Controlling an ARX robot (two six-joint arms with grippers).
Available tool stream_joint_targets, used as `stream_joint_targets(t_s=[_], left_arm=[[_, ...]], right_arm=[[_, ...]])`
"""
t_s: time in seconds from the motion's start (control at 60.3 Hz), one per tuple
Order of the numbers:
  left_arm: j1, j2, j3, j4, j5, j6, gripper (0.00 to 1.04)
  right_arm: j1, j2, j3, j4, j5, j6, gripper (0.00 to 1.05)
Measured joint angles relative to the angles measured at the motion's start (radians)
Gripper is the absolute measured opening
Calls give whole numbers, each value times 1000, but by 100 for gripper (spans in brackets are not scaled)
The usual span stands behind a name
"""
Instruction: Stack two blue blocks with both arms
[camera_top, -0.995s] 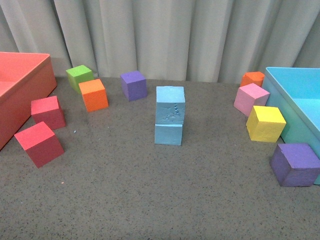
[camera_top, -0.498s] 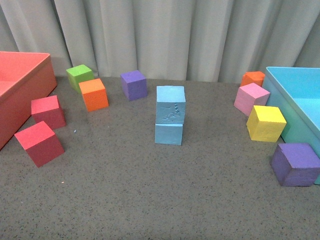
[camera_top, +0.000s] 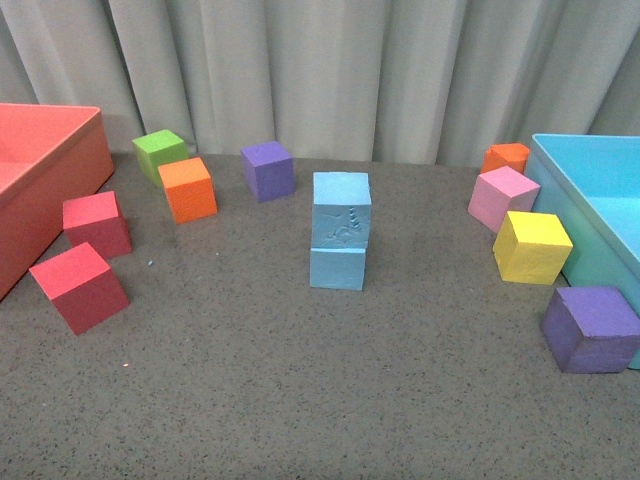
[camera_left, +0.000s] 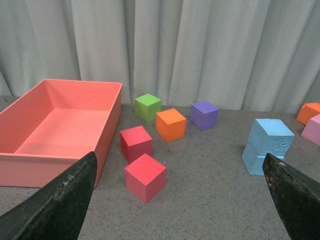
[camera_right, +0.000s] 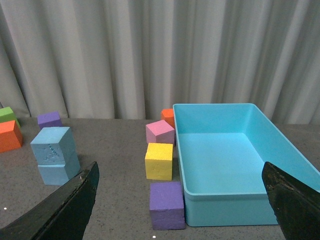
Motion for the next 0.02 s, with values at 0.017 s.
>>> stream_joint_targets(t_s=[0.017], left_arm=[[0, 0, 0, 0, 0, 0, 98]], right_arm=[[0, 0, 0, 0, 0, 0, 95]])
